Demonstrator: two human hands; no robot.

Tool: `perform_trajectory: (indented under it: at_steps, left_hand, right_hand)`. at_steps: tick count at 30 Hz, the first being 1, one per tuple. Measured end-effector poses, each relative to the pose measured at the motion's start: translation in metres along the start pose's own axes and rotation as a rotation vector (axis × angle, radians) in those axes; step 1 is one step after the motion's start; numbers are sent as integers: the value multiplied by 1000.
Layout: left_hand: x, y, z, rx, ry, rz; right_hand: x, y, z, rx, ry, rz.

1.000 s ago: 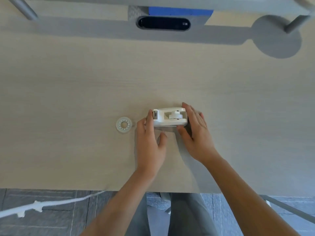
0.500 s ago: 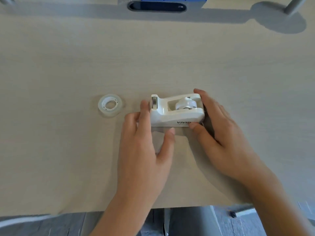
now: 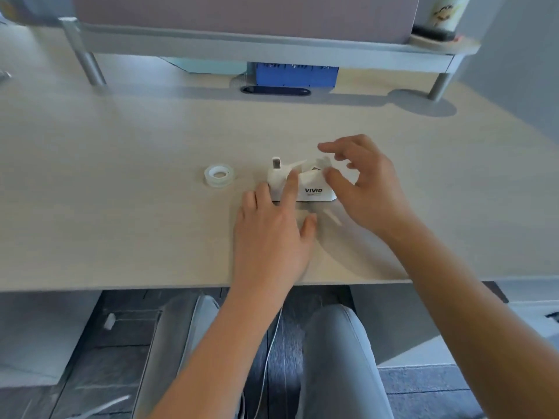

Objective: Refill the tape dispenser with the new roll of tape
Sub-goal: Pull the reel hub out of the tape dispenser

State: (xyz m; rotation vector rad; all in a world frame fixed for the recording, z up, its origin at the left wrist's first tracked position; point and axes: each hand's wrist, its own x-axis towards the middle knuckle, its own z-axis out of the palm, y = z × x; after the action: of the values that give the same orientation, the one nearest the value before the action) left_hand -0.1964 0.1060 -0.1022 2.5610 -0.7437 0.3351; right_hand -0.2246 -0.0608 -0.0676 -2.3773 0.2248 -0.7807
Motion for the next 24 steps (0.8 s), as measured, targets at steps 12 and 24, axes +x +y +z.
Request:
perform_trajectory:
  at_steps: [12,24]
  left_hand:
    - [2,-1,2,21,-10,-6]
    - [-2,-4,-6,-313,109,-63]
  right_hand:
    - [34,0,-16,-37,-224,39]
    - [8,-4,-13,421,119,193]
